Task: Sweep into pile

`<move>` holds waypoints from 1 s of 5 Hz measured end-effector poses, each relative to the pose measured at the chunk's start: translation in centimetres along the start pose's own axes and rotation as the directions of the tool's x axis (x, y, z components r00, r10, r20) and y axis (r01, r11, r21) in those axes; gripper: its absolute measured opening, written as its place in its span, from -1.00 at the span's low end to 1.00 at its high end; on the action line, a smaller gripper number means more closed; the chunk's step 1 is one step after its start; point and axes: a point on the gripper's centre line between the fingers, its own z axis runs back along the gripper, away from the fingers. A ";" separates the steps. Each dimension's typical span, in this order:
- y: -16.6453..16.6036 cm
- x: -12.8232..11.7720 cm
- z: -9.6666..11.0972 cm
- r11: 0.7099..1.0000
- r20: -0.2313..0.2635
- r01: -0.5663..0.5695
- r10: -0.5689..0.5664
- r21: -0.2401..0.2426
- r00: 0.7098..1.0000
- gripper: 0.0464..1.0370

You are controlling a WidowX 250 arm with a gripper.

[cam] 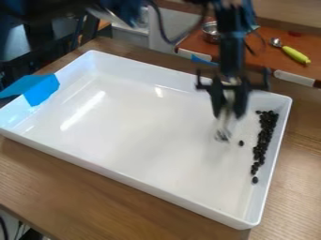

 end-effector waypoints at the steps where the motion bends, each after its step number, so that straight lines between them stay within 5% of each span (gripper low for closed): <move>1: 3.4 -1.3 3.5 0.999 0.020 0.009 -0.008 -0.040 1.000 -0.33; 3: 12.9 -2.5 5.5 1.000 -0.013 -0.022 0.023 0.019 1.000 -0.33; 5: 21.7 -3.5 4.0 0.994 -0.008 -0.064 0.065 0.087 0.998 -0.33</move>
